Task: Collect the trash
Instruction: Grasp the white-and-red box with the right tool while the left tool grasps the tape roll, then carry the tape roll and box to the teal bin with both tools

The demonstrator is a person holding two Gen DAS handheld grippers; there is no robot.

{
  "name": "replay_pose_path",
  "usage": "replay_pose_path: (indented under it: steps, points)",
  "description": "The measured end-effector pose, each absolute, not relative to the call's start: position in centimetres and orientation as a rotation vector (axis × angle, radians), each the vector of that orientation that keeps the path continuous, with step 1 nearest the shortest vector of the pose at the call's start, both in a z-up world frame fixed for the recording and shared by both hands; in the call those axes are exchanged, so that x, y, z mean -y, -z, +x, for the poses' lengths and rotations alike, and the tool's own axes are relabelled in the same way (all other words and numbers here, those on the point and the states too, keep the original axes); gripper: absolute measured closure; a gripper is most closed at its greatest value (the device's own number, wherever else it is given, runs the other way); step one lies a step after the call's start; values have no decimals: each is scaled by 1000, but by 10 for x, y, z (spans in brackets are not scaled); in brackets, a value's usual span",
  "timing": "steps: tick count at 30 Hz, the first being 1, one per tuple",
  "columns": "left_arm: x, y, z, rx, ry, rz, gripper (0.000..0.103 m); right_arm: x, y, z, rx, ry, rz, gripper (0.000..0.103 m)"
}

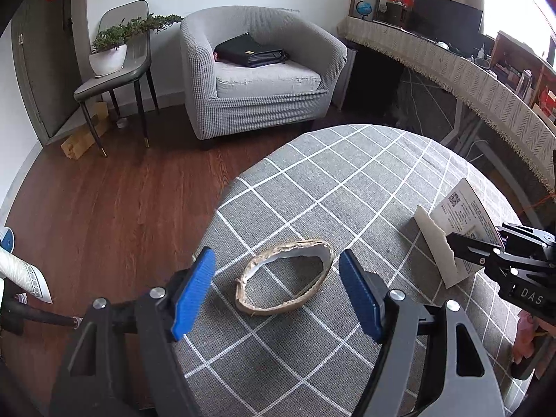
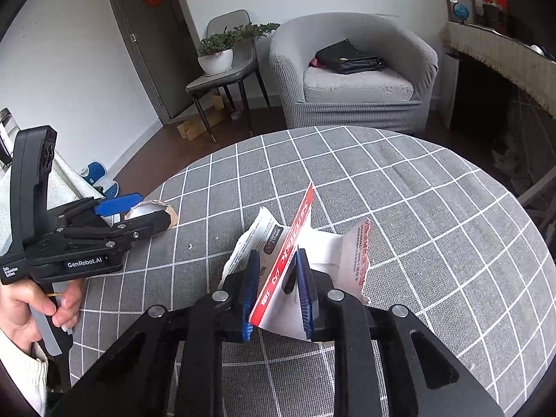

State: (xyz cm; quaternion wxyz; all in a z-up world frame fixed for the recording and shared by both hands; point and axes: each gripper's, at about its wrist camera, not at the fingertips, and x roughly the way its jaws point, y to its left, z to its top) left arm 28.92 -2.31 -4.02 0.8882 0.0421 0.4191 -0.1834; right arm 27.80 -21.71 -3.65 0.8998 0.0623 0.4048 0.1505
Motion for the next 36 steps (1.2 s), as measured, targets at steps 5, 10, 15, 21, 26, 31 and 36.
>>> replay_pose_path:
  steps: [5, 10, 15, 21, 26, 31, 36]
  points:
    - [33, 42, 292, -880, 402, 116, 37, 228, 39, 285, -848, -338, 204, 99]
    - [43, 42, 292, -878, 407, 147, 48, 237, 41, 286, -856, -360, 279, 102]
    - [45, 42, 286, -877, 399, 154, 49, 240, 35, 279, -850, -367, 300, 102]
    - [44, 40, 272, -866, 394, 142, 49, 246, 24, 264, -823, -365, 314, 102]
    - [41, 37, 250, -847, 398, 120, 49, 247, 20, 240, -804, -366, 328, 102]
    - [32, 33, 215, -830, 398, 78, 49, 243, 14, 215, -782, -366, 323, 102]
    - [18, 31, 183, -826, 380, 48, 49, 229, 7, 196, -748, -399, 330, 102]
